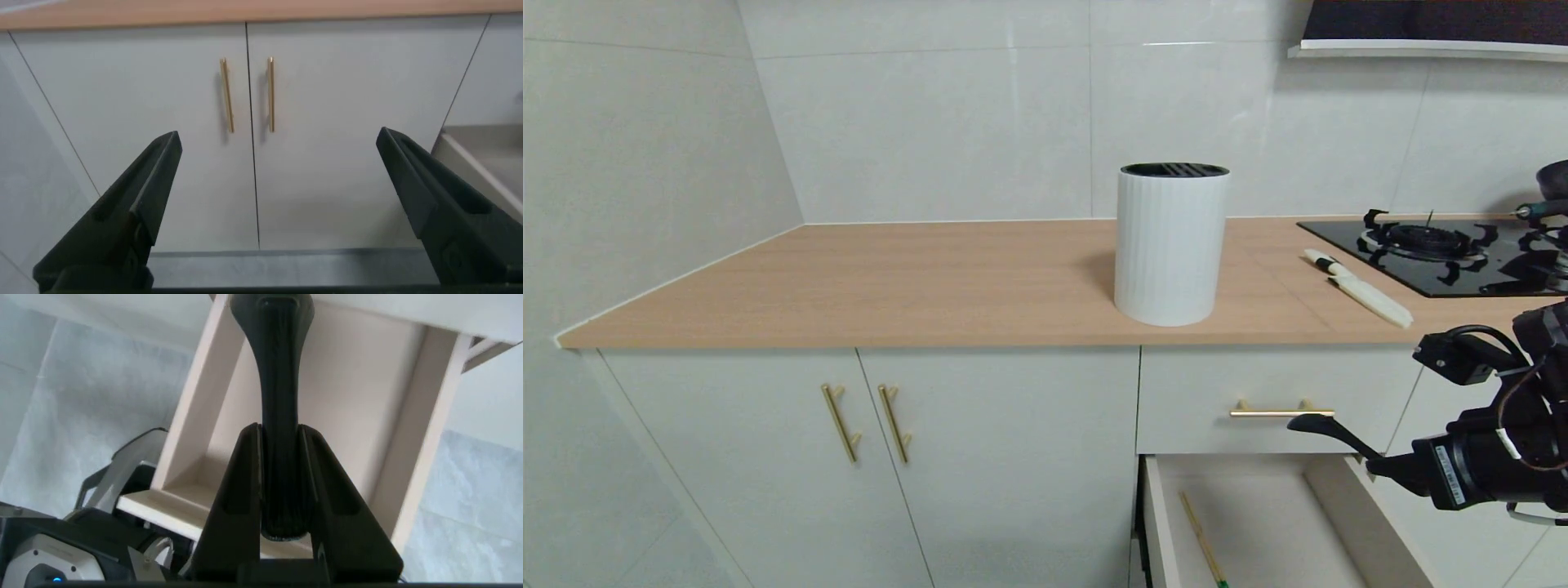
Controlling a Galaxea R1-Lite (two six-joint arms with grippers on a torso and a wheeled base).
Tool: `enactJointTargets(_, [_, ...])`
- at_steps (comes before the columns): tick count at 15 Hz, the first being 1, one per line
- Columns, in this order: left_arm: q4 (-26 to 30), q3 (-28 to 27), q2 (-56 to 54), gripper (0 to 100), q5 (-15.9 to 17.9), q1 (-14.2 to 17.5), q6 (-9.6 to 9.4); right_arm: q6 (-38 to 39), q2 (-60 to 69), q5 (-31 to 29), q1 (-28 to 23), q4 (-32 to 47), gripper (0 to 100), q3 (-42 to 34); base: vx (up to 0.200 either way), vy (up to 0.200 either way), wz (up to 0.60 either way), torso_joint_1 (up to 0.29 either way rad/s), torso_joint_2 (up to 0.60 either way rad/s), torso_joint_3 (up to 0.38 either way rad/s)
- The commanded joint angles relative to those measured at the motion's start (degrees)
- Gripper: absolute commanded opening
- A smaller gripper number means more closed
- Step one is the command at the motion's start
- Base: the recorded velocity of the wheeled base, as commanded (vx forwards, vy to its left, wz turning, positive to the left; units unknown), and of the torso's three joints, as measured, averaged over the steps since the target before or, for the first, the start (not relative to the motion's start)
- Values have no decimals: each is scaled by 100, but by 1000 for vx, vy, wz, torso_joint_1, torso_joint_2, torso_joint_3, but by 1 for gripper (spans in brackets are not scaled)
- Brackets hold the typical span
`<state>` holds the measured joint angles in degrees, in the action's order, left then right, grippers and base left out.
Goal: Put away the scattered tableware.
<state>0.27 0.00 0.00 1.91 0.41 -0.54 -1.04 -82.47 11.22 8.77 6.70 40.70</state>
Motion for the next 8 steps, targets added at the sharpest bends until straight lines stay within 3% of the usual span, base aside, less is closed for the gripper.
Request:
enactJointTargets(1, [0, 0, 0, 100, 2, 2, 1, -11, -24, 3, 2, -3, 0, -1, 0, 0, 0, -183, 476, 286])
enactJointTargets(8, [0, 0, 0, 100, 2, 2, 1, -169, -94, 3, 2, -55, 0, -98, 0, 0, 0, -153, 465, 302])
